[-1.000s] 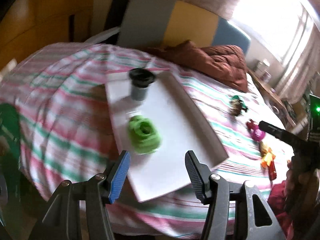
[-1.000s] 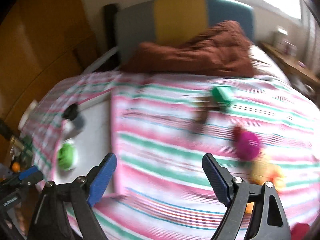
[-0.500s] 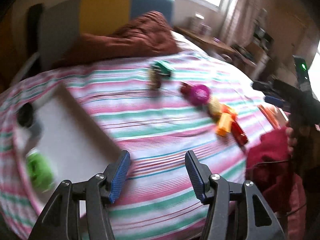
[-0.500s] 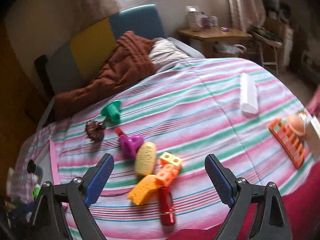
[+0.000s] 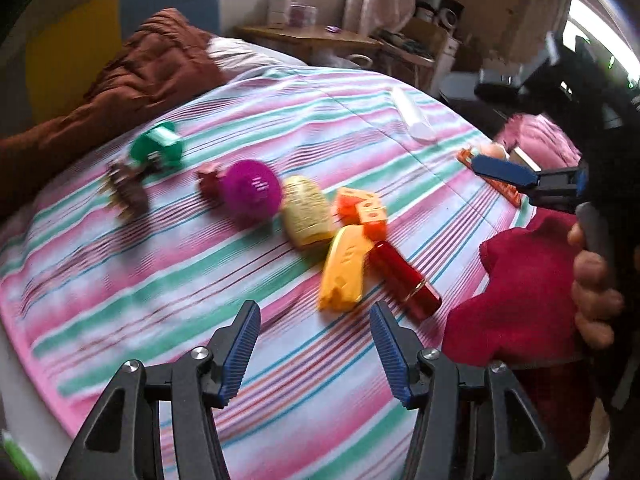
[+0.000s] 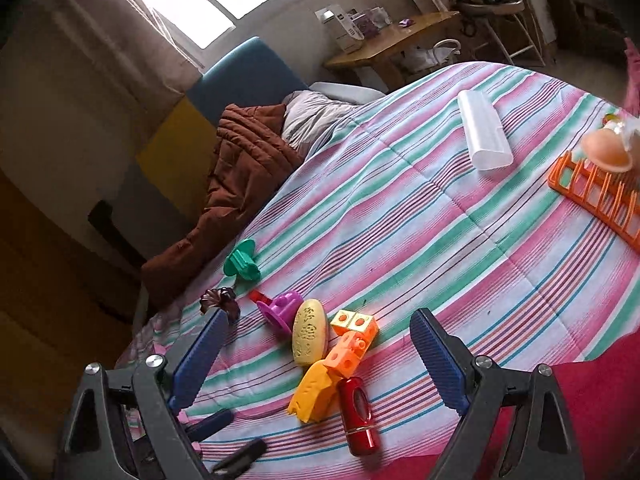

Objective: Organize rigid objects
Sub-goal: 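Reach the left gripper to the yellow knife-shaped piece and grasp it, then grasp the orange cube blocks with the right gripper while the left holds the yellow piece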

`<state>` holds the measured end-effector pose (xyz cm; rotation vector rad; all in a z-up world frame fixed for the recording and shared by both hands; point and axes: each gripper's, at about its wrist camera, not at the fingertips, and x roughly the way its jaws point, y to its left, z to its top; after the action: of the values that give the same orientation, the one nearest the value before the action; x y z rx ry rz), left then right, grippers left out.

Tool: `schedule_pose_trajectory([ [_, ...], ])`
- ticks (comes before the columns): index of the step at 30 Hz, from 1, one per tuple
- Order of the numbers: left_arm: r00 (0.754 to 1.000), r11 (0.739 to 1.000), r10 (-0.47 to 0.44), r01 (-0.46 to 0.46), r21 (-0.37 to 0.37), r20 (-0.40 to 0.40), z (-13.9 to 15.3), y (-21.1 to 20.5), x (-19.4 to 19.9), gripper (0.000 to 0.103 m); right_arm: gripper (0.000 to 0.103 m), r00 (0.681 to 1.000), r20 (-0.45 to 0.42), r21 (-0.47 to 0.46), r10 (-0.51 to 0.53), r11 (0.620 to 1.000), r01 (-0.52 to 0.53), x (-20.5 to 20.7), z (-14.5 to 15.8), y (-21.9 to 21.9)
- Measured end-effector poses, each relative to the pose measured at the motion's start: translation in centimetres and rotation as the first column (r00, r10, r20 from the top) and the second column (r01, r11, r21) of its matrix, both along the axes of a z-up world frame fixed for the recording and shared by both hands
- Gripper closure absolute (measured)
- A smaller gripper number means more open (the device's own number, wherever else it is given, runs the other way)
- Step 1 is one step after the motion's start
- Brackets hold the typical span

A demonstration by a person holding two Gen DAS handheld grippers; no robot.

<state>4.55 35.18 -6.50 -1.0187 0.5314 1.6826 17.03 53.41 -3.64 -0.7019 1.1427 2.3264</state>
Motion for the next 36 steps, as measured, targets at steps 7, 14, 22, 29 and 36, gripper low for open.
schedule_pose_trajectory([
  [7, 1.0, 0.998, -0.021, 0.022, -0.061, 0.011, -2.6, 3.8, 0.0, 0.047, 0.009, 1.0, -0.017, -0.025, -0.004, 1.0, 0.003, 0.3, -0.3, 0.3],
  [14, 0.999, 0.998, 0.016, -0.015, -0.059, 0.027, -4.3, 4.8, -0.7, 0.071, 0.008, 1.0, -0.001, -0.031, 0.003, 0.999, -0.003, 0.0, -0.4, 0.3],
  [22, 0.995, 0.995, 0.09, -0.089, -0.036, 0.047, -4.1, -1.2, -1.4, 0.076, 0.008, 0.998, 0.062, -0.063, 0.007, 0.998, -0.003, -0.6, -1.0, 0.7],
  [29, 0.989, 0.989, 0.146, -0.146, -0.002, 0.029, -4.0, -6.8, -0.9, 0.076, 0.008, 0.987, 0.158, -0.1, 0.017, 0.995, -0.001, -1.4, -1.9, 0.8],
  [36, 0.985, 0.986, 0.167, -0.168, 0.016, 0.042, -4.0, -8.6, -1.0, 0.076, 0.012, 0.955, 0.286, -0.13, 0.083, 0.99, -0.047, -4.1, -3.2, 1.0],
])
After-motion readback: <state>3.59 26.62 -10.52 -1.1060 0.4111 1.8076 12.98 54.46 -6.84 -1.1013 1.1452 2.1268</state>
